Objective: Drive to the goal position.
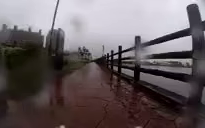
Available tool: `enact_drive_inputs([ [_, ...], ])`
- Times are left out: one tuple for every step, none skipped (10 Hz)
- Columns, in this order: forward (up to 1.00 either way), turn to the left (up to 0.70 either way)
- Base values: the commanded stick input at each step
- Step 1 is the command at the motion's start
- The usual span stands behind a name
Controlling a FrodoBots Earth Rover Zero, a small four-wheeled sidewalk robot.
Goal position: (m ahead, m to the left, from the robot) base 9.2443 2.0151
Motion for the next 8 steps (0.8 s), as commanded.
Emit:
enact_drive_inputs([
  [0.70, 0.00],
  [0.70, 0.00],
  [0.70, 0.00],
  [0.70, 0.00],
  [0.70, 0.00],
  [0.70, 0.00],
  [0.70, 0.00],
  [0.70, 0.00],
])
